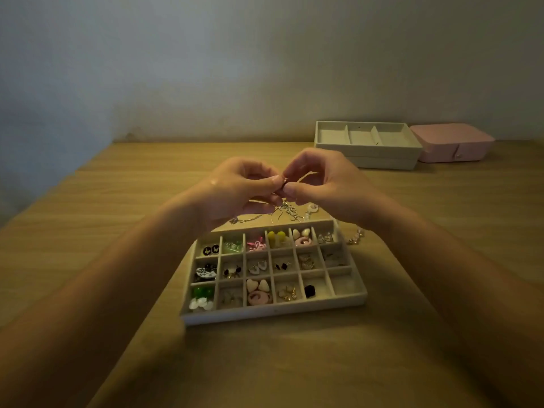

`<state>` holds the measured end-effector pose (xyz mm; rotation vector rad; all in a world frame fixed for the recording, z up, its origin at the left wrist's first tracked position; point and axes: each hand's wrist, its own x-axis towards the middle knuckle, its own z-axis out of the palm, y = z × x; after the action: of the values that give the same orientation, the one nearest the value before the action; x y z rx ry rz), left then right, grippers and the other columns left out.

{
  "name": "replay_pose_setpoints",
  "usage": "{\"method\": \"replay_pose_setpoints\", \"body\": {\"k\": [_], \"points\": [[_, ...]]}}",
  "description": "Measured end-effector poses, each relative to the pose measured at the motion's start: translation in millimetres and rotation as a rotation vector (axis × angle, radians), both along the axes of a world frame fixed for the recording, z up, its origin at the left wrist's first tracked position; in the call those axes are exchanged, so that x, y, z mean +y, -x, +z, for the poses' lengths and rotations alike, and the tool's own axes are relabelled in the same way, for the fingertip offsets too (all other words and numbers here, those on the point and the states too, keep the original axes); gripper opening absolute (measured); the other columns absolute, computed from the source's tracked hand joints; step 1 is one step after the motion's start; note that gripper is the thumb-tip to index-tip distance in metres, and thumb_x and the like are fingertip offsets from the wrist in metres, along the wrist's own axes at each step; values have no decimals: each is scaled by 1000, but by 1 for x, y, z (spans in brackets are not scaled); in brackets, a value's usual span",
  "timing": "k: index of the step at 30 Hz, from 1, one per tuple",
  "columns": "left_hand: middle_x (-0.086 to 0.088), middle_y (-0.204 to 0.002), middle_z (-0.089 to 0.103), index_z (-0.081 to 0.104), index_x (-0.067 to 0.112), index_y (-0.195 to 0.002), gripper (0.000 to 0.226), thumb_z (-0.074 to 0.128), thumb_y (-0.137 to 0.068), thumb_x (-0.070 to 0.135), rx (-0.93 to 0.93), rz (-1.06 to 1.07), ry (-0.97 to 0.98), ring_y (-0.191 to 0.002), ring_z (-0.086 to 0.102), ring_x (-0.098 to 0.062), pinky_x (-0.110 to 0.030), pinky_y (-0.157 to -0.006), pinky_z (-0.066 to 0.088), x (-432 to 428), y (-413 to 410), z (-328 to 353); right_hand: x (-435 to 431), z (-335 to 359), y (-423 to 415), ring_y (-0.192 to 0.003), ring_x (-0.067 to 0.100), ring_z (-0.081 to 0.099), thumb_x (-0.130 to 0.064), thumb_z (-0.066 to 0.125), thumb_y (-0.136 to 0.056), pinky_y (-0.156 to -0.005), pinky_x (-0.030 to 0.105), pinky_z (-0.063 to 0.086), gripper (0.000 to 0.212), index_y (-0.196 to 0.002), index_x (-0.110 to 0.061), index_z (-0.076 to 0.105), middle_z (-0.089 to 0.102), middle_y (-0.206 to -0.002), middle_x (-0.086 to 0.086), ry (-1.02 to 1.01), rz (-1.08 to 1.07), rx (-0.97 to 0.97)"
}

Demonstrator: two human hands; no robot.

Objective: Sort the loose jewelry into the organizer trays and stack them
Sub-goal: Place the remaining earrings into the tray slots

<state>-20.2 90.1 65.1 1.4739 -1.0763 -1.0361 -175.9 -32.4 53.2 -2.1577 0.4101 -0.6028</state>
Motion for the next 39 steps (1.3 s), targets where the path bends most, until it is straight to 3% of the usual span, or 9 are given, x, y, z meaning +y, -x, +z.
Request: {"method": "replay_pose_setpoints", "body": {"k": [4, 7, 13, 16, 22, 28, 34, 36, 39], "points": [[-10, -84, 64, 67, 3, -98, 16, 62, -92, 16, 344, -124, 3, -71, 61, -13, -19, -61, 57, 13, 18, -5, 18, 3, 22, -79, 18, 74, -8, 76, -88, -70, 28, 62, 18, -103, -6, 68, 73, -90, 7, -59, -5, -116], [-8, -78, 64, 67, 3, -94, 18, 62, -90, 20, 418, -74, 26, -65, 62, -12, -18, -57, 57, 21, 35, -8, 28, 2, 38, -74, 19, 75, -7, 75, -88, -67, 27, 62, 12, -99, -5, 70, 74, -85, 8, -97, -9, -172], [-14, -87, 75, 73, 6, -98, 26, 73, -77, 22, 111, 105, 112, -73, 71, -18, -22, -65, 60, 41, 57, -26, 37, -10, 58, -75, 23, 76, -9, 74, -89, -66, 30, 62, 12, -99, -2, 75, 76, -83, 9, -157, 8, -108], [-11, -82, 77, 74, 9, -94, 25, 73, -74, 24, 10, 118, 91, -70, 72, -17, -22, -60, 58, 50, 65, -34, 42, -15, 64, -74, 19, 74, -12, 76, -87, -66, 30, 63, 9, -96, -9, 77, 76, -80, 4, -114, 7, -19], [-9, -77, 76, 74, 12, -88, 2, 73, -87, 12, -137, 120, 50, -65, 70, -15, -22, -55, 53, 53, 64, -35, 43, -16, 67, -73, 14, 73, -15, 72, -91, -67, 25, 61, 8, -96, -13, 79, 76, -79, 1, -47, 20, 72], [-1, -72, 76, 74, 20, -83, 6, 75, -87, 17, -345, 79, 17, -63, 68, -8, -19, -54, 51, 53, 67, -33, 42, -7, 62, -77, 2, 67, -23, 77, -87, -62, 16, 55, 4, -91, -23, 79, 71, -78, -13, 153, 44, 226], [-5, -76, 77, 77, 13, -90, 8, 75, -88, 20, -323, 36, -68, -65, 70, -17, -27, -60, 59, 55, 68, -38, 41, -6, 65, -74, -10, 57, -26, 75, -89, -59, 9, 45, 3, -89, -27, 77, 65, -79, -16, 200, 93, 362], [-3, -74, 76, 76, 16, -91, 9, 71, -92, 23, -425, 47, -92, -58, 64, -12, -29, -57, 55, 55, 66, -41, 40, -10, 66, -74, -10, 53, -29, 75, -89, -59, 11, 43, 4, -86, -32, 75, 63, -80, -15, 206, 85, 423], [0, -72, 74, 77, 20, -90, 9, 70, -92, 26, -564, 52, -64, -67, 67, -12, -30, -69, 55, 55, 63, -43, 41, -15, 66, -74, -4, 53, -30, 75, -90, -59, 13, 42, 6, -84, -33, 75, 62, -80, -13, 233, 54, 487]]}}
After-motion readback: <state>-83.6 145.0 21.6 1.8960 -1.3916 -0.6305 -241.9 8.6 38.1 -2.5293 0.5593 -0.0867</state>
